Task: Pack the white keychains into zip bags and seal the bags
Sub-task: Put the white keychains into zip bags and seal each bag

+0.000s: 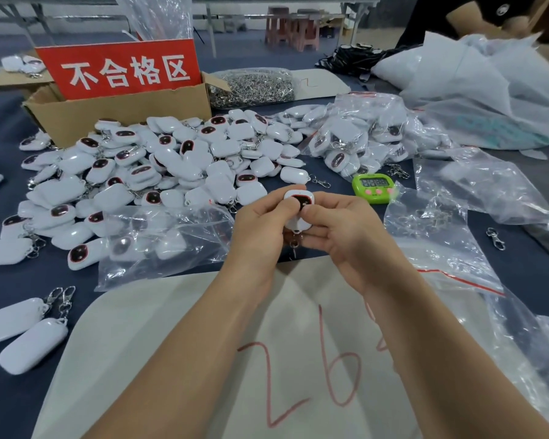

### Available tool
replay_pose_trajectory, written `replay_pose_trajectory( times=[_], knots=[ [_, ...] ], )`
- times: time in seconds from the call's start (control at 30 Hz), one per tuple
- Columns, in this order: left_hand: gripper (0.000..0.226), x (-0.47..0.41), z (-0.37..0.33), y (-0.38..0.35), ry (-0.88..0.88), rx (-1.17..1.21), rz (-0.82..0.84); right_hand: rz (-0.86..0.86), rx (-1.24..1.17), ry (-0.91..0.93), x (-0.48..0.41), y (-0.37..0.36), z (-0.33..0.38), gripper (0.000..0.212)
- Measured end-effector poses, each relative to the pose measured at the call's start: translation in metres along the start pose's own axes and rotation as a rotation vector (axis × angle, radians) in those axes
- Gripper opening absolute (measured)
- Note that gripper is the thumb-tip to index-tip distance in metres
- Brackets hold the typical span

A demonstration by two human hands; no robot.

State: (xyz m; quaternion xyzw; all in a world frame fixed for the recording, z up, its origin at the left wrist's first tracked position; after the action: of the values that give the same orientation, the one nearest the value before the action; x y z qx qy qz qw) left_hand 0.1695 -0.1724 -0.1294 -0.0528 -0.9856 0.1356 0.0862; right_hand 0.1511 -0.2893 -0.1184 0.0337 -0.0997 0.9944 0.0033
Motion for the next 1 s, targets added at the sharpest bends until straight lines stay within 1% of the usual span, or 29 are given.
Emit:
replay_pose_trajectory(
  times=[0.13,0.23,0.4,0.47,0.63,0.73,0.83,0.9,1.0],
  knots=[
    [0.028,0.003,-0.004,0.004,-0.063,-0.026,-0.071,0.017,0.007,-0.005,0.001,-0.004,0.0,0.028],
    [0.03,0.003,-0.006,0.005,-0.098,-0.079,-0.105,0.025,0.028,0.014,0.001,-0.005,0.002,0.026],
    [0.026,0.007,-0.003,0.003,-0.089,-0.09,-0.09,-0.012,0.054,0.013,0.003,-0.004,0.0,0.028],
    [0.023,0.008,-0.004,0.003,-0.106,-0.099,-0.077,-0.019,0.059,0.013,0.003,-0.005,0.001,0.027],
    [0.026,0.004,-0.008,0.005,-0.166,-0.104,-0.09,-0.074,0.121,0.057,0.002,-0.002,0.005,0.021],
    [0.025,0.003,-0.009,0.006,-0.188,-0.106,-0.096,-0.091,0.17,0.061,0.002,-0.001,0.006,0.018],
    [0.021,0.005,-0.009,0.007,-0.212,-0.106,-0.101,-0.104,0.169,0.073,0.003,0.0,0.008,0.016],
    [0.02,0.008,-0.014,0.007,-0.266,-0.155,-0.112,-0.124,0.153,0.103,0.004,0.003,0.011,0.019],
    [0.012,0.016,-0.022,0.008,-0.367,-0.293,-0.185,-0.197,0.167,0.164,0.003,0.015,0.016,0.03]
  ],
)
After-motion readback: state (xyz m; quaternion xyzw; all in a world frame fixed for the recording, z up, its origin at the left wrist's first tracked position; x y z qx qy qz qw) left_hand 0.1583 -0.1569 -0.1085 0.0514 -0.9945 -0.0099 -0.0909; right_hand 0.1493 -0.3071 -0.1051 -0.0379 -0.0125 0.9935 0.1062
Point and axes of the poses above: each hand's wrist, its own x-axis away from the middle knuckle, its own y-axis out of the back of the hand, z = x × y, the point moved 7 cm from there along -x, towards the middle knuckle, and after that the axes turned 2 degrees about y, right-handed, at the moved point
